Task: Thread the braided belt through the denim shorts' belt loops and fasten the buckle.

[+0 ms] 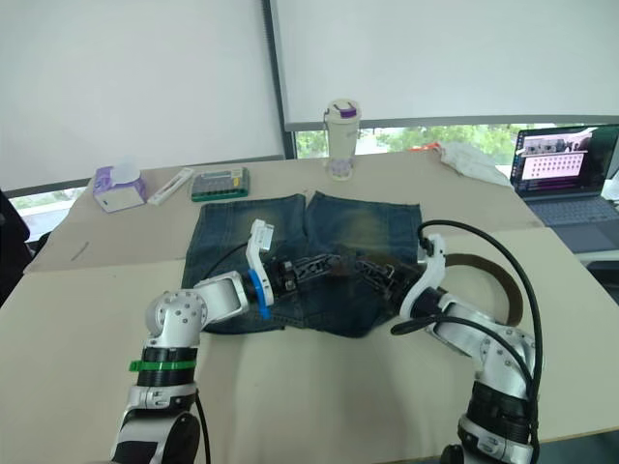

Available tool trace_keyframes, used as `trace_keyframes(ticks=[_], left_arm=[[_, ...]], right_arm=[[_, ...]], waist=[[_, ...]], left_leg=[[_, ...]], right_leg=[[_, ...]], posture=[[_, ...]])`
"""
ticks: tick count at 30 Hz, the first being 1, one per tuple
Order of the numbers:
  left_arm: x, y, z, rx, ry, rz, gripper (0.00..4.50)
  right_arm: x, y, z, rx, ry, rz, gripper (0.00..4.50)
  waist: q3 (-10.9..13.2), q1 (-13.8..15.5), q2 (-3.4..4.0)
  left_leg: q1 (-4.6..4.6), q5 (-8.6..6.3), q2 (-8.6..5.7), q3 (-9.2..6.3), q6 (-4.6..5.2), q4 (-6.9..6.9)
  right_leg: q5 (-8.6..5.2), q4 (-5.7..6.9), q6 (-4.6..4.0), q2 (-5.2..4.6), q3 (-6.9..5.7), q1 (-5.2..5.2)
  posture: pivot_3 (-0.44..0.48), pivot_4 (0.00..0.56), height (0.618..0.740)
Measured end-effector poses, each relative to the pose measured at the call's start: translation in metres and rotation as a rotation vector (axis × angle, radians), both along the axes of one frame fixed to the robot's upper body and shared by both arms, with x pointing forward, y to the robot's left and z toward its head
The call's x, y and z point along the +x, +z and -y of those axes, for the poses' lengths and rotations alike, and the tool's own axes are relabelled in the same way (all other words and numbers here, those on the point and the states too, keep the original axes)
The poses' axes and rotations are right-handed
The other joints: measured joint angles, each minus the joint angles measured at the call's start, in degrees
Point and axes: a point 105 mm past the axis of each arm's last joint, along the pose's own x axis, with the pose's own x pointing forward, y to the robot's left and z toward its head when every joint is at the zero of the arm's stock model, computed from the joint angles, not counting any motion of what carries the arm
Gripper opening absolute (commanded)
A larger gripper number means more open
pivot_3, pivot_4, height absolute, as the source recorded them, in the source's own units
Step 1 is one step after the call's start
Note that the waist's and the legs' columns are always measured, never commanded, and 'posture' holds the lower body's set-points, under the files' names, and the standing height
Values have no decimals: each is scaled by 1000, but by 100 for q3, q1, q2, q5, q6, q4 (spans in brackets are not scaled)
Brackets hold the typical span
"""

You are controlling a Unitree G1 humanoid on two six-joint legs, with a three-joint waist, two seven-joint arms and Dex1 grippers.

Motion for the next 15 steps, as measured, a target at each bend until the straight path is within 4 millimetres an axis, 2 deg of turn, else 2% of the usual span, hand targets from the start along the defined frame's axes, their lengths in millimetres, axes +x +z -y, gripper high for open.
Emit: trace_keyframes(ticks=[4, 8, 10, 12, 13, 15], left_arm=[[-4, -3, 3, 2, -31, -27, 1958], [-5, -6, 7, -8, -44, -49, 584], [-5, -7, 8, -10, -48, -51, 42], [-6, -7, 9, -10, -54, -53, 0], [-6, -7, 11, -12, -59, -54, 0], [-7, -7, 12, -12, -67, -56, 0]], right_arm=[[-3, -4, 0, -15, -10, -6, 0], [-5, 0, 1, -19, -13, 13, 0], [-7, 0, 2, -39, -17, 20, 0], [-8, 1, 3, -68, -20, 33, 796], [-11, 1, 5, -118, -21, 46, 1030], [-19, -1, 13, -295, -33, 81, 1766]], waist=[[0, -2, 0], [0, 3, 0], [0, 7, 0], [0, 9, 0], [0, 21, 0], [-1, 59, 1]], left_leg=[[0, 1, -2, 0, -1, 1], [0, 1, -2, 0, -2, 1], [-1, 1, -2, 0, -2, 1], [0, 1, -2, 0, -2, 2], [-1, 1, -4, 1, -2, 2], [-6, 1, -8, 1, -2, 4]], right_leg=[[0, -2, 0, -1, 0, 0], [0, -3, 0, -1, 0, 0], [0, -3, 0, -2, 1, 0], [0, -3, 0, -1, 1, 0], [0, -3, 0, -2, 1, -1], [0, -7, 1, -4, -1, -1]], posture=[[0, 150, 740], [0, 150, 740], [0, 150, 740], [0, 150, 740], [0, 150, 740], [0, 150, 740]])
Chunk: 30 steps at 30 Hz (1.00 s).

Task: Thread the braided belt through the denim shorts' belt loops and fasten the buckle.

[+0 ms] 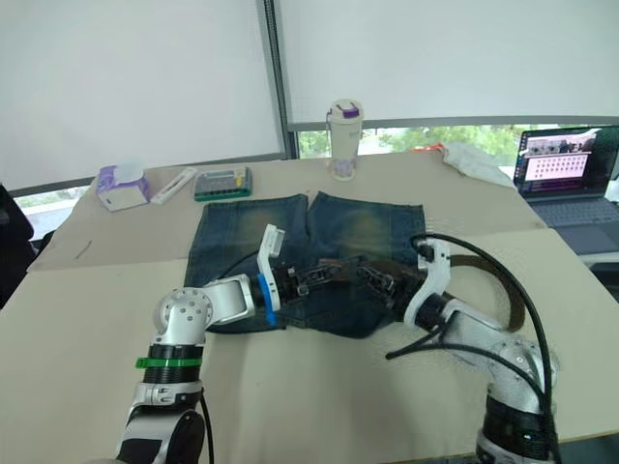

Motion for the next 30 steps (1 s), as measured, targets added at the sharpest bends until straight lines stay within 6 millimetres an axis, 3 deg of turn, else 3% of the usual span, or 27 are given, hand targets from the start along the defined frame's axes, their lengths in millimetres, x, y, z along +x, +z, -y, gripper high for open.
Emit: trace_keyframes(ticks=[3, 7, 13, 17, 20, 22, 27, 30], left_arm=[[1, -1, -1, -2, 0, -8, 0], [0, 0, 1, -12, -5, -8, 0], [-1, 0, 3, -9, -16, -8, 0], [-1, 0, 2, -7, -17, -4, 0], [-1, 0, 4, -7, -21, 0, 0], [-2, 0, 6, -7, -28, -1, 0], [-3, 0, 8, -7, -31, -1, 0], [0, 0, -4, 4, -3, -4, 0]], right_arm=[[-17, -3, 17, -354, -15, 57, 2709], [-26, -4, 18, -528, 7, 99, 2709], [-14, -17, 13, -668, -4, 96, 2709], [-3, -22, 9, -685, -25, 91, 1631], [3, -23, 14, -715, -59, 89, 523], [4, -26, 21, -754, -74, 81, 35], [-6, -29, 54, -813, -138, 26, 35], [-17, -25, 82, -883, -191, -13, 35]], waist=[[2, 45, -7], [4, 41, -19], [6, 52, -23], [3, 68, -18], [1, 86, -14], [1, 96, -14], [0, 166, -14], [2, 208, -15]], left_leg=[[-5, 0, -3, 1, -1, 11], [-3, 2, 5, 10, -4, 13], [-5, 4, 5, 10, -7, 17], [-7, 4, 3, 9, -7, 21], [-9, 4, 2, 9, -7, 22], [-10, 4, 0, 9, -6, 23], [-17, 3, -2, 8, -6, 31], [-17, 3, -2, 8, -5, 36]], right_leg=[[0, -8, 3, 1, -5, 2], [0, -6, 3, 3, -4, 7], [1, -5, 2, 1, -3, 4], [2, -5, 1, 0, -3, 2], [2, -5, 1, 0, -4, 2], [2, -5, 1, -1, -4, 1], [3, -5, 3, -3, -4, 0], [5, -5, 4, -2, -4, 2]], posture=[[0, 150, 740], [0, 150, 740], [0, 150, 740], [0, 150, 740], [0, 150, 740], [0, 150, 740], [0, 150, 740], [0, 150, 740]])
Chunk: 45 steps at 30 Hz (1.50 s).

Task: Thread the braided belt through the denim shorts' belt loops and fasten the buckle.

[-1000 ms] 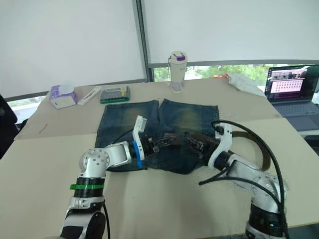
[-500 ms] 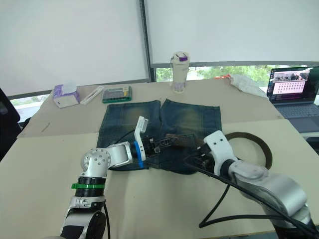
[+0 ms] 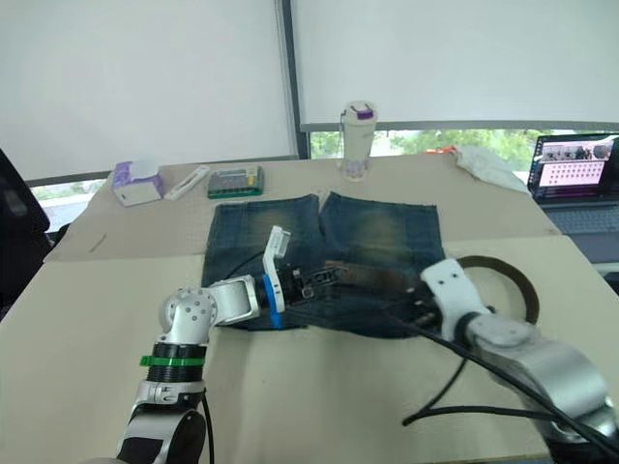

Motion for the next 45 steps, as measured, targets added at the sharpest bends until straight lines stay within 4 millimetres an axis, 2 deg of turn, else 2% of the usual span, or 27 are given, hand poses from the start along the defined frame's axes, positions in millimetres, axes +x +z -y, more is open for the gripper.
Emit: trace_keyframes(ticks=[3, 5, 7, 8, 9, 12, 13, 14, 16, 18, 21, 24, 28, 32, 39, 42, 43, 45], left_arm=[[-3, 2, -18, -21, 25, -31, 0], [-7, 1, -38, -14, 65, -43, 0], [-13, -1, -42, -16, 64, -60, 0], [-16, -3, -40, -17, 55, -71, 0], [-17, -4, -39, -20, 50, -78, 0], [-21, -4, -28, -47, 29, -91, 0], [-22, -2, -23, -65, 22, -96, 0], [-23, 0, -18, -94, 11, -104, 0], [-21, 6, -8, -147, -8, -120, 0], [-21, 10, -3, -163, -29, -121, 0], [-23, 14, 5, -158, -62, -112, 0], [-22, 17, 11, -159, -97, -116, 0], [-23, 20, 11, -152, -116, -98, 0], [-22, 20, 8, -147, -110, -90, 0], [-18, 21, 5, -154, -82, -74, 0], [-17, 22, 3, -157, -72, -70, 0], [-17, 21, 3, -158, -69, -71, 0], [-19, 19, 5, -154, -78, -78, 0]], right_arm=[[-9, 6, 22, -59, -52, 1, 35], [-10, 9, 39, -90, -120, 14, 35], [-10, 8, 43, -85, -132, 9, 35], [-10, 8, 41, -72, -112, 4, 559], [-11, 8, 38, -48, -92, -1, 733], [-20, 20, 21, 119, 12, 11, 1742], [-29, 26, 15, 203, 53, 4, 2068], [-39, 30, 9, 283, 99, -3, 2068], [-60, 36, -17, 454, 242, -16, 2068], [-67, 37, -35, 531, 302, -18, 2068], [-55, 33, -47, 648, 249, 28, 2068], [-37, 33, -67, 808, 208, 77, 2068], [-21, 38, -81, 944, 171, 110, 2068], [-13, 38, -86, 1005, 145, 102, 2068], [-4, 50, -96, 1086, 169, 119, 17], [-3, 52, -98, 1104, 178, 114, 17], [-2, 52, -99, 1109, 178, 110, 759], [-2, 52, -104, 1115, 196, 97, 1372]], waist=[[5, 2, -8], [6, -3, -10], [8, 4, -13], [10, 18, -17], [11, 30, -18], [18, 56, -30], [21, 84, -35], [24, 115, -41], [25, 130, -54], [21, 95, -53], [11, 27, -53], [4, 0, -42], [-15, 0, -10], [-21, -9, 0], [-23, -38, 3], [-24, -29, 2], [-24, -32, 2], [-24, -41, 3]], left_leg=[[-1, -1, 3, 0, 1, 1], [2, -1, 4, 0, 1, 1], [3, 0, 3, 1, 0, 1], [3, 0, 2, 1, 0, 2], [2, 0, 2, 1, 0, 4], [-6, -1, 1, 0, 1, 13], [-8, -2, 1, -1, 3, 15], [-9, -3, 2, -2, 5, 16], [-6, -6, 12, -1, 7, 18], [-5, -6, 13, 8, 8, 21], [1, -6, 16, 13, 6, 21], [-6, -3, 16, 14, 1, 15], [-5, -3, 12, 11, 2, 17], [-4, -3, 11, 8, 2, 17], [-4, -3, 13, 8, 2, 16], [-4, -3, 12, 6, 2, 17], [-4, -3, 12, 7, 2, 17], [-4, -3, 13, 6, 2, 16]], right_leg=[[0, 1, 0, 2, -1, -1], [0, 3, 0, 3, 1, -1], [1, 2, 0, 2, 1, 1], [0, 2, 1, 1, 0, 2], [1, 2, 1, 1, -1, 3], [3, 0, 3, 1, -2, 4], [4, -1, 3, 1, -5, 6], [4, -3, 3, 2, -8, 9], [9, -3, -4, 11, -6, 12], [13, -2, -6, 8, 0, 9], [14, 2, -6, 9, 3, 7], [14, 4, -6, 10, 7, -7], [14, 3, -7, 9, 7, -6], [14, 3, -7, 11, 5, -4], [14, 3, -7, 14, 6, -5], [14, 2, -7, 14, 4, -3], [14, 2, -7, 14, 4, -3], [14, 3, -7, 16, 4, -4]], posture=[[0, 150, 740], [0, 150, 740], [0, 150, 740], [0, 150, 740], [0, 150, 740], [0, 150, 740], [0, 150, 740], [0, 150, 740], [0, 150, 740], [0, 150, 740], [0, 150, 740], [0, 150, 740], [0, 150, 740], [0, 150, 740], [0, 150, 740], [0, 150, 740], [0, 150, 740], [0, 150, 740]])
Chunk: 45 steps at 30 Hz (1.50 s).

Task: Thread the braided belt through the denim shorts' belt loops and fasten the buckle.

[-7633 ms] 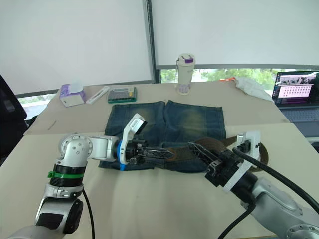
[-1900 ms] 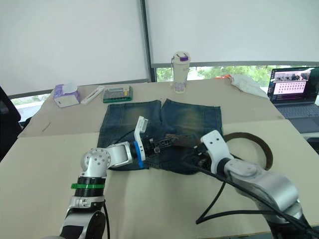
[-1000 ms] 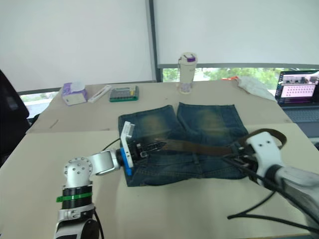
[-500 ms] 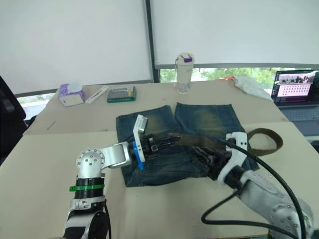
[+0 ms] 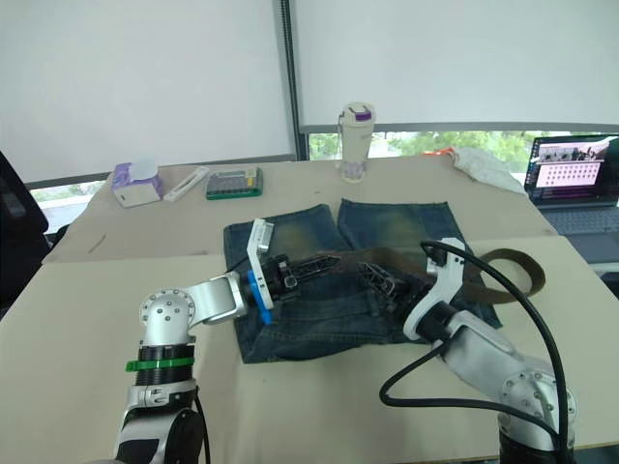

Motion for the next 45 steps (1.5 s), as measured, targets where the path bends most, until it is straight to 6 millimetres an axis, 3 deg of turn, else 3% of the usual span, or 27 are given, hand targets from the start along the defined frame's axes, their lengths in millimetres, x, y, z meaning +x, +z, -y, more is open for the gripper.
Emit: trace_keyframes(ticks=[2, 3, 6, 10, 22, 24, 27, 30, 32, 35, 45], left_arm=[[-2, -2, 3, 3, -12, -4, 0], [-2, -2, 4, 6, -14, -4, 0], [-4, -3, 4, 13, -20, -6, 0], [-4, -5, 3, 18, -16, -5, 0], [-9, -8, 8, 42, -47, -1, 0], [-10, -7, 8, 61, -50, 36, 853], [-12, -9, -4, 149, -39, 140, 1767], [-16, -17, -21, 351, -29, 406, 2732], [-25, -26, -25, 437, -86, 566, 2732], [-38, -38, -21, 440, -177, 665, 2732], [-40, -53, -28, 479, -196, 786, 2732]], right_arm=[[1, 0, -4, 7, 5, -1, 2065], [2, 0, -5, 14, 0, -3, 2065], [7, -1, -7, 10, -23, -4, 1471], [8, -1, -5, 0, -38, 3, 101], [2, -3, 3, -94, -21, 3, 43], [1, -2, 3, -100, -16, 5, 0], [2, -4, 12, -159, -41, 1, 0], [8, -11, 30, -284, -91, -29, 0], [12, -17, 41, -341, -123, -58, 0], [15, -27, 47, -399, -125, -93, 0], [28, -51, 56, -567, -107, -153, 0]], waist=[[0, 1, 0], [0, -4, 0], [-1, -25, 1], [-1, -49, 1], [0, -80, 0], [0, -83, 0], [0, -102, 1], [-2, -114, 3], [-2, -101, 4], [1, -79, -2], [1, -97, -1]], left_leg=[[0, 0, 0, 0, 0, 0], [0, 0, 0, 0, 0, 0], [0, 0, 0, 0, 0, 0], [0, 0, 0, -1, 0, -1], [-1, -1, 1, -1, 1, -3], [-1, -1, 1, -1, 1, -4], [0, 0, 1, 0, 1, -9], [12, 2, 1, 11, -2, -32], [12, 2, 2, 14, -1, -40], [3, -1, 3, 13, 7, -38], [4, -4, 7, 11, 13, -38]], right_leg=[[0, 0, 0, 0, 0, 1], [0, 0, 0, 0, 0, 1], [0, 0, 0, 0, 0, 0], [0, 0, 0, 0, 0, -1], [0, -2, 0, 1, 0, 1], [0, -2, 0, 1, 0, 1], [0, -3, 0, 1, 1, -1], [-1, -8, -2, 0, 8, 2], [-1, -16, -4, -1, 8, 3], [-1, -21, -4, -3, 8, 1], [-1, -16, -3, -1, 5, 0]], posture=[[0, 150, 740], [0, 150, 740], [0, 150, 740], [0, 150, 740], [0, 150, 740], [0, 150, 740], [0, 150, 740], [0, 150, 740], [0, 150, 740], [0, 150, 740], [0, 150, 740]])
